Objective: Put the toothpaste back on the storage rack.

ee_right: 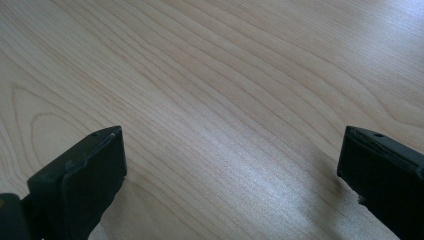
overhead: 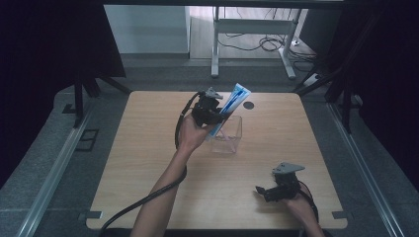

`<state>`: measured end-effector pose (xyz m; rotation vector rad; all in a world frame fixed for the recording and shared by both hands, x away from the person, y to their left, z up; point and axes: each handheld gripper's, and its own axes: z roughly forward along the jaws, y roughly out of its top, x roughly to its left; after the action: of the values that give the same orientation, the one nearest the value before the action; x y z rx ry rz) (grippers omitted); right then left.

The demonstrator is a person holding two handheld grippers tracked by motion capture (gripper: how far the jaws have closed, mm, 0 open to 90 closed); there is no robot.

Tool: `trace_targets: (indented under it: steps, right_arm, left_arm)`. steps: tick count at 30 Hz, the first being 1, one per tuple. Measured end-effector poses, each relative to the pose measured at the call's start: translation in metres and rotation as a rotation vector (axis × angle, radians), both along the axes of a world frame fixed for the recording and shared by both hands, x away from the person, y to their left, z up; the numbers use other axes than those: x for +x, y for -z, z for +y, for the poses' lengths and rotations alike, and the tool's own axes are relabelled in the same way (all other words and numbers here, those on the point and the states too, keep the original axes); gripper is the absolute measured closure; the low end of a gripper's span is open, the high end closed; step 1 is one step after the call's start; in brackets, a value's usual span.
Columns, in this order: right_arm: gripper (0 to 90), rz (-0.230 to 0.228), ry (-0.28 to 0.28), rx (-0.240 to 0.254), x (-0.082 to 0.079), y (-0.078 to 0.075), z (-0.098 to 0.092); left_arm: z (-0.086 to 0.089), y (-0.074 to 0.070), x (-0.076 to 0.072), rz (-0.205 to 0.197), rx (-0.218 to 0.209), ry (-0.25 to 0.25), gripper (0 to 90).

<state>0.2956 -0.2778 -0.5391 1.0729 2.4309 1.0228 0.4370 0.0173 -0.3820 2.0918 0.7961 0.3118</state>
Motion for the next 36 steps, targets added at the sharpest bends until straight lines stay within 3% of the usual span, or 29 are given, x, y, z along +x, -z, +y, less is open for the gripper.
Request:
trace_targets:
  steps: [18,36]
  right_arm:
    - [0.0,0.008,-0.011,-0.006,0.0,0.001,0.001]
    - [0.0,0.007,-0.011,-0.005,0.0,0.0,0.0]
  left_arm:
    - [-0.015,0.015,0.018,-0.042,-0.066,-0.029,72.7]
    - [-0.026,0.039,0.021,-0.052,-0.015,-0.039,72.5]
